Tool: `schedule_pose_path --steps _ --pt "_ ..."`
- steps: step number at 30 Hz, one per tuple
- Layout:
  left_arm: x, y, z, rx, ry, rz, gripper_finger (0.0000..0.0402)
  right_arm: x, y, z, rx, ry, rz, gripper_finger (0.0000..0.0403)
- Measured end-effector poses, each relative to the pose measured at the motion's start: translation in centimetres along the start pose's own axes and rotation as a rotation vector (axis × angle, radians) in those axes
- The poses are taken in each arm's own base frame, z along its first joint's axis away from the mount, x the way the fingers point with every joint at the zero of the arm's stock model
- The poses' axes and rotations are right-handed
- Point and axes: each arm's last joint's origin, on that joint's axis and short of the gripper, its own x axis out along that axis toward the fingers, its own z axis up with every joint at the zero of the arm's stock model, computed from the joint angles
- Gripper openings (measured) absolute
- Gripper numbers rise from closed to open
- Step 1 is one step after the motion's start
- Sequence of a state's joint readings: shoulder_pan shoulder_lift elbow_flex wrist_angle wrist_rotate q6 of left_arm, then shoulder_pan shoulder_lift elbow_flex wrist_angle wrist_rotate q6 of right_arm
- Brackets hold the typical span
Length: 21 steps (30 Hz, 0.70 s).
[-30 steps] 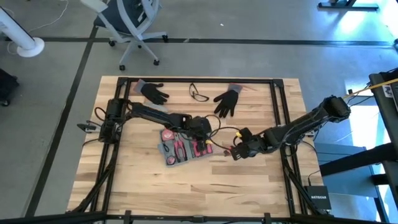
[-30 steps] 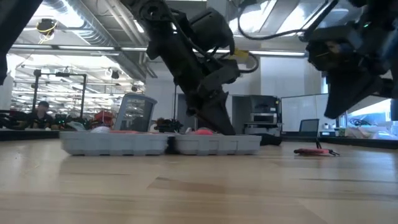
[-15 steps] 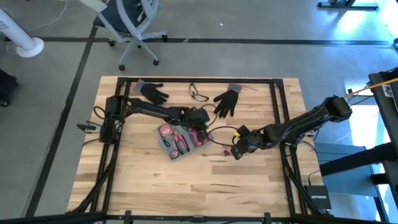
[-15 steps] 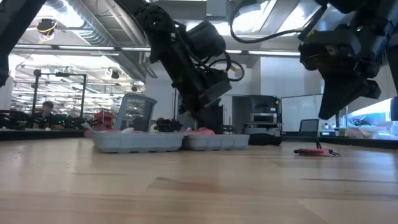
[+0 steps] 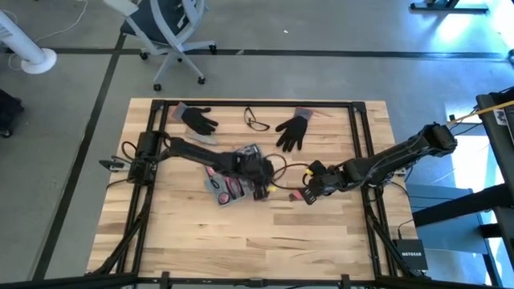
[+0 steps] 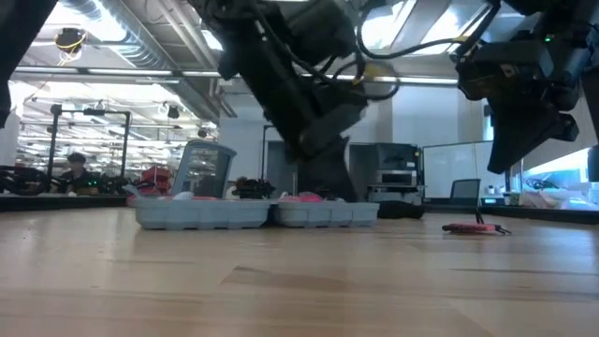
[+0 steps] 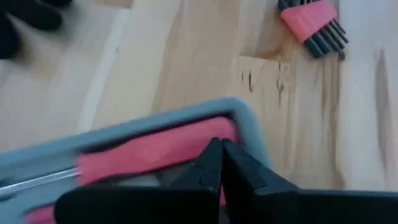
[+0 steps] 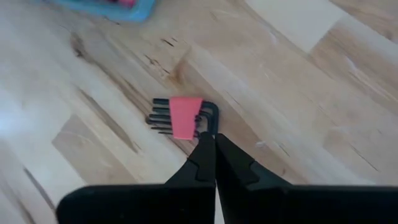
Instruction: Prefit tool cases
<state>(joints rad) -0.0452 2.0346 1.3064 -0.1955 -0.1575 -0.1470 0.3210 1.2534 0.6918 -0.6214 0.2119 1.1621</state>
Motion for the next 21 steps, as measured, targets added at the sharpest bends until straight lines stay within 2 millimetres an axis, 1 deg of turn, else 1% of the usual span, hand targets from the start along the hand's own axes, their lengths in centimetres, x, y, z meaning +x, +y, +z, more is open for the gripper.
schedule_pose_path --steps 2,5,7,9,10,12,14,15,17,19,21 --pt "-0.1 -0.2 0.6 -0.008 -0.055 -0.082 0.0 0.0 0.0 0.0 0.008 -0.001 -0.001 0.0" --pt "-0.6 -1.1 1.9 0.007 -0.186 -0.135 0.0 0.0 0.1 0.0 0.016 -0.007 0.006 0.0" --pt "-0.5 -0.9 2.0 0.002 -0.188 -0.108 0.0 0.0 0.2 0.1 0.023 -0.011 0.023 0.0" --pt "-0.1 -0.1 1.7 -0.038 -0.162 -0.085 0.0 0.0 0.4 0.2 0.03 -0.007 0.049 0.0" --pt "0.0 0.1 1.7 -0.062 -0.17 -0.109 0.0 -0.2 0.5 0.2 0.03 -0.002 0.061 0.0" --pt "-0.1 0.0 2.5 -0.066 -0.245 -0.174 0.0 -0.6 0.6 -0.1 0.017 -0.011 0.079 0.0" --pt "-0.2 -0.9 3.2 -0.075 -0.312 -0.223 0.0 -1.3 0.6 -0.5 0.019 -0.026 0.091 0.0" --pt "-0.1 -1.2 3.1 -0.101 -0.315 -0.244 0.0 -1.7 0.6 -0.6 0.03 -0.039 0.105 0.0" --pt "1.1 -1.9 2.4 -0.146 -0.289 -0.265 0.0 -2.7 0.5 -1.0 0.054 -0.073 0.134 0.0" --pt "2.1 -2.1 2.2 -0.157 -0.269 -0.252 0.0 -3.6 0.4 -1.3 0.086 -0.112 0.158 0.0" --pt "2.5 -2.3 3.3 -0.146 -0.307 -0.248 0.0 -4.3 0.3 -1.4 0.106 -0.147 0.182 0.0"
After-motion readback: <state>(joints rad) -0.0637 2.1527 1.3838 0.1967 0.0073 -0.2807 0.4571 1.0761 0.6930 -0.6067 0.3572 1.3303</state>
